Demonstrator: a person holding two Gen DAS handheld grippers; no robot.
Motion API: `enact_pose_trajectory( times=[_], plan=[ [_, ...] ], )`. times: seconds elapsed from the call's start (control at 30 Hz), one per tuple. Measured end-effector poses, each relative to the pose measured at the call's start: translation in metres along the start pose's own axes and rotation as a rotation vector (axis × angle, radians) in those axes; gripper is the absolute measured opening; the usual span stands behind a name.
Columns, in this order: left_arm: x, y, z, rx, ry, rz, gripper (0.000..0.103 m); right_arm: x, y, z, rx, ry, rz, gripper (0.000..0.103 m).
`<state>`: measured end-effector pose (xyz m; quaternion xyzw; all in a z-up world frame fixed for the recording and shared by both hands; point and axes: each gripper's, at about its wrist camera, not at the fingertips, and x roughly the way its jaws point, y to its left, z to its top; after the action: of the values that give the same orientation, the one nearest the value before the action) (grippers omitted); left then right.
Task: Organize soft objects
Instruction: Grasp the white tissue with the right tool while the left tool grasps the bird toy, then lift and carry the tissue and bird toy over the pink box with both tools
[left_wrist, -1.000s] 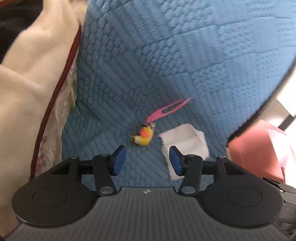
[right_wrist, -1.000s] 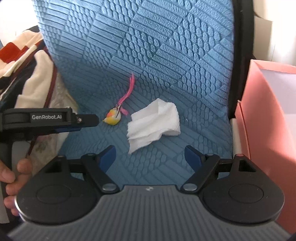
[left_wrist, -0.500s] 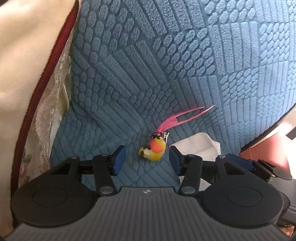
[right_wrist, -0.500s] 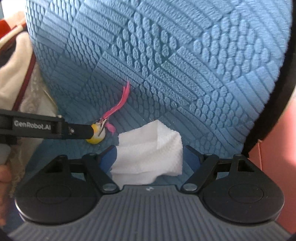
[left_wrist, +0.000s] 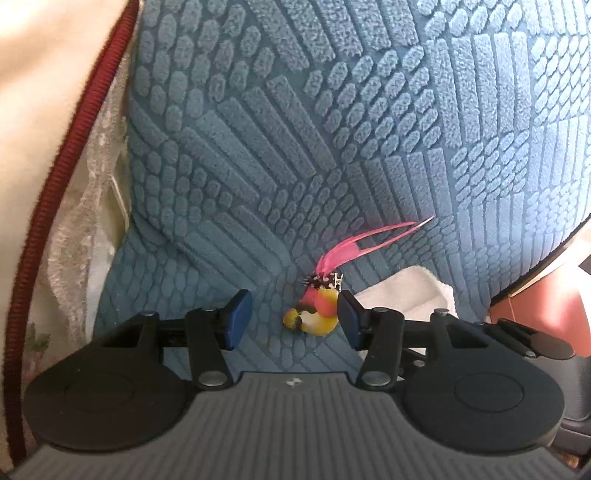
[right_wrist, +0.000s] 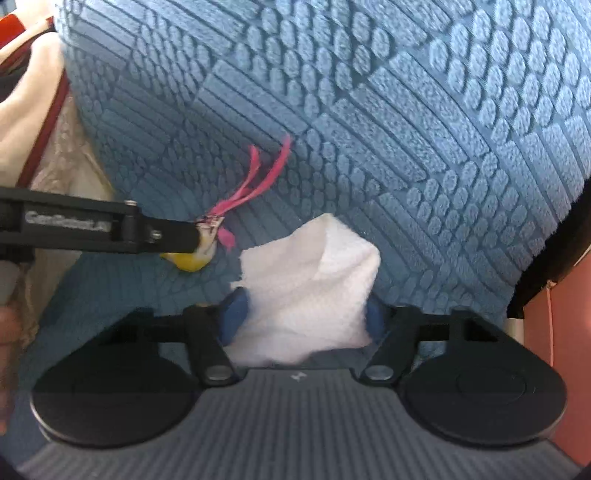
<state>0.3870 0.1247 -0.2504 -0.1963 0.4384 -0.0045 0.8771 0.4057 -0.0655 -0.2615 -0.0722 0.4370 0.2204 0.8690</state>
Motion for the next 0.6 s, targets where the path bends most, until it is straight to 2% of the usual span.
enact_pose_trajectory(
  times=[0.03,0.1,0.23,0.43,0.6],
  plan=[
    [0.000,-0.001,0.000,0.003,0.000,0.000,0.057,-0.002,0.002,0.002,-0.011,0.000,0.009,0.046],
    [0.002,-0.006,-0.001,0.024,-0.002,0.004,0.057,-0.006,0.010,0.005,-0.035,0.002,0.004,0.024],
    [0.012,-0.010,-0.003,0.036,0.011,-0.013,0.056,-0.015,0.018,0.007,-0.066,-0.006,-0.040,0.021],
    [0.016,-0.017,-0.006,0.045,0.008,-0.033,0.036,-0.018,0.009,0.011,-0.027,-0.010,-0.049,0.021],
    [0.021,-0.026,-0.009,0.056,0.002,-0.039,0.035,-0.017,0.007,0.011,-0.022,-0.013,-0.053,0.021]
  ],
)
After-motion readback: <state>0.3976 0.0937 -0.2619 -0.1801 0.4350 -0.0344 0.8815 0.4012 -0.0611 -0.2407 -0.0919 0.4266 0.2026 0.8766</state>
